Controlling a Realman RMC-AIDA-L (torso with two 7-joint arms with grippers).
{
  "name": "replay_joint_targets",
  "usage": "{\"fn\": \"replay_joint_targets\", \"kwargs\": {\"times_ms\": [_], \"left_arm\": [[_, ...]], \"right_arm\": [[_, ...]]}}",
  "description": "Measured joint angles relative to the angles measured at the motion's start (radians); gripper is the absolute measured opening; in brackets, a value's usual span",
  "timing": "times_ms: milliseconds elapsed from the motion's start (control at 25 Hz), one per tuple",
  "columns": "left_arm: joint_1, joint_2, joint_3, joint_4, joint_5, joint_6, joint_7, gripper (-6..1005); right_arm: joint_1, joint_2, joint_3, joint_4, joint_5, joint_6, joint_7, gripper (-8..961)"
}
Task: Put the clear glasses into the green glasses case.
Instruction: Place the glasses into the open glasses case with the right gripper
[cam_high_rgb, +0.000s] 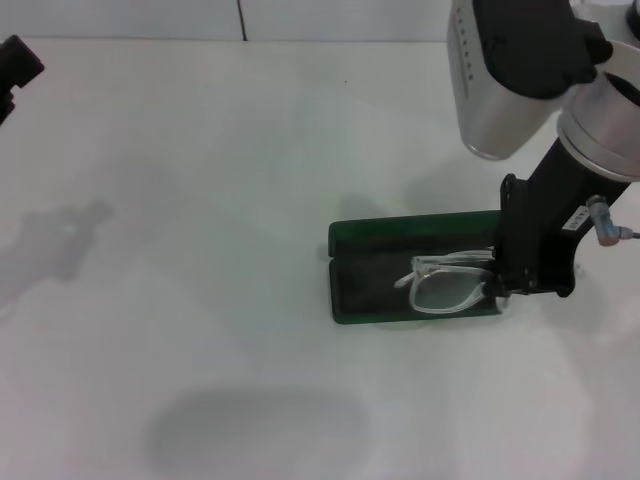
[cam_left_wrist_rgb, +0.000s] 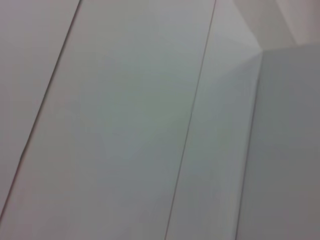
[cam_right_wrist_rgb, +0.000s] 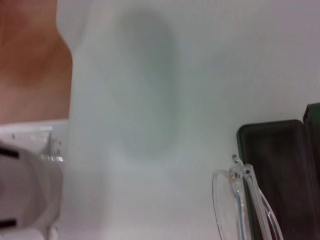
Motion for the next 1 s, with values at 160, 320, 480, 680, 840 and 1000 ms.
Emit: {"fn": "replay_joint_targets", "kwargs": {"times_ms": [160, 320, 480, 680, 840, 1000], "left_arm": [[0.003, -0.012, 0.0, -0.031, 0.002, -0.004, 0.051, 63], [0.005, -0.02, 0.0, -0.072, 0.0, -0.004, 0.106, 63], [0.017, -0.03, 0.0, -0.079, -0.003, -0.004, 0.133, 63], [0.027, -0.042, -0.002, -0.084, -0.005, -0.004, 0.161, 63], [0.031, -0.046, -0.002, -0.091, -0.005, -0.004, 0.177, 63], [0.039, -0.046, -0.002, -0.091, -0.004, -0.004, 0.178, 64]], "right_arm": [[0.011, 0.003, -0.015, 0.022, -0.04, -0.002, -0.088, 59], [0.023, 0.004, -0.045, 0.07, -0.061, 0.027, -0.159, 59], [0.043, 0.006, -0.087, 0.121, -0.082, 0.086, -0.206, 59], [0.067, 0.009, -0.14, 0.188, -0.105, 0.163, -0.212, 59], [0.092, 0.011, -0.173, 0.236, -0.1, 0.202, -0.21, 60], [0.113, 0.011, -0.21, 0.257, -0.092, 0.247, -0.198, 60]]}}
